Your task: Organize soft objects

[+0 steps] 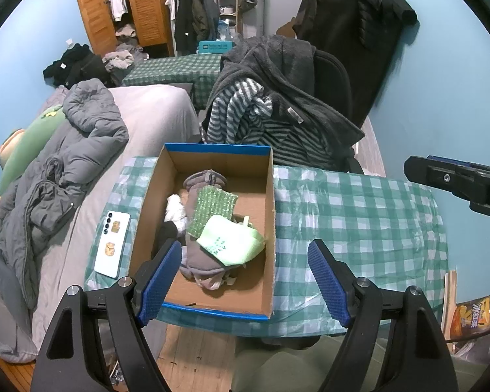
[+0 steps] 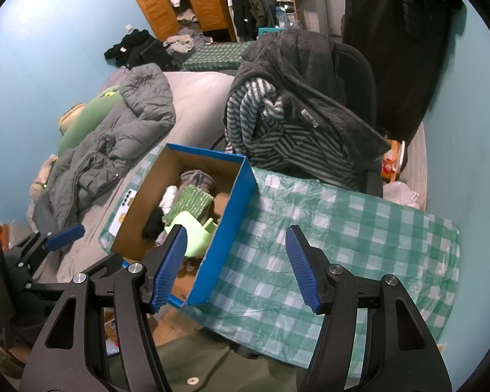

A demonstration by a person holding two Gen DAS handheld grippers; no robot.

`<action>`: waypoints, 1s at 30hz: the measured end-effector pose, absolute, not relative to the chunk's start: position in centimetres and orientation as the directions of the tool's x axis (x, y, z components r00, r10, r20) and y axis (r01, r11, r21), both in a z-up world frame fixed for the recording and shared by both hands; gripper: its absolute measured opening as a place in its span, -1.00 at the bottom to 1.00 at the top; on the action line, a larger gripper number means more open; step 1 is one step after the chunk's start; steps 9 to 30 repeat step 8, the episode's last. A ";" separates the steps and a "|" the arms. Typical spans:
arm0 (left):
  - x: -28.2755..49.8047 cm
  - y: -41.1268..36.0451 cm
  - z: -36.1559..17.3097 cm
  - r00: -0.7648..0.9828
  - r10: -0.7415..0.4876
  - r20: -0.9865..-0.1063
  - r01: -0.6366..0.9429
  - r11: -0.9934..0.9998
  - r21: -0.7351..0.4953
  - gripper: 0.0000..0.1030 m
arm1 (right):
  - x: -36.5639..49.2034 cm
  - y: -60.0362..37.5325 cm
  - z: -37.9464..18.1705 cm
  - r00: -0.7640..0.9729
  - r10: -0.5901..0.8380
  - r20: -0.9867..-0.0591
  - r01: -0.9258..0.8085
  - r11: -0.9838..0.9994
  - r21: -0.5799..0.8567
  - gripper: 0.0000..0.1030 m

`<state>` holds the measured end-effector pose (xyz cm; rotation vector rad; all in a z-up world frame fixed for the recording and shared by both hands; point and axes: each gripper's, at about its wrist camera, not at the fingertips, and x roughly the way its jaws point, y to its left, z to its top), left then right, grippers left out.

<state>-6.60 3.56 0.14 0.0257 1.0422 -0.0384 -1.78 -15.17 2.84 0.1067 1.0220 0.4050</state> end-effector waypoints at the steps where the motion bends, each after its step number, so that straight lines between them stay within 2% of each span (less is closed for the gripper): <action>1: -6.6 3.6 0.1 0.505 -0.020 -0.863 0.044 0.999 0.002 0.57 | -1.8 -15.2 2.8 0.455 0.377 -0.807 -0.279 0.921 0.273 0.20; 30: -6.1 3.5 0.2 0.504 -0.016 -0.863 0.045 0.999 0.007 0.57 | -1.7 -15.2 2.8 0.455 0.378 -0.807 -0.279 0.920 0.274 0.20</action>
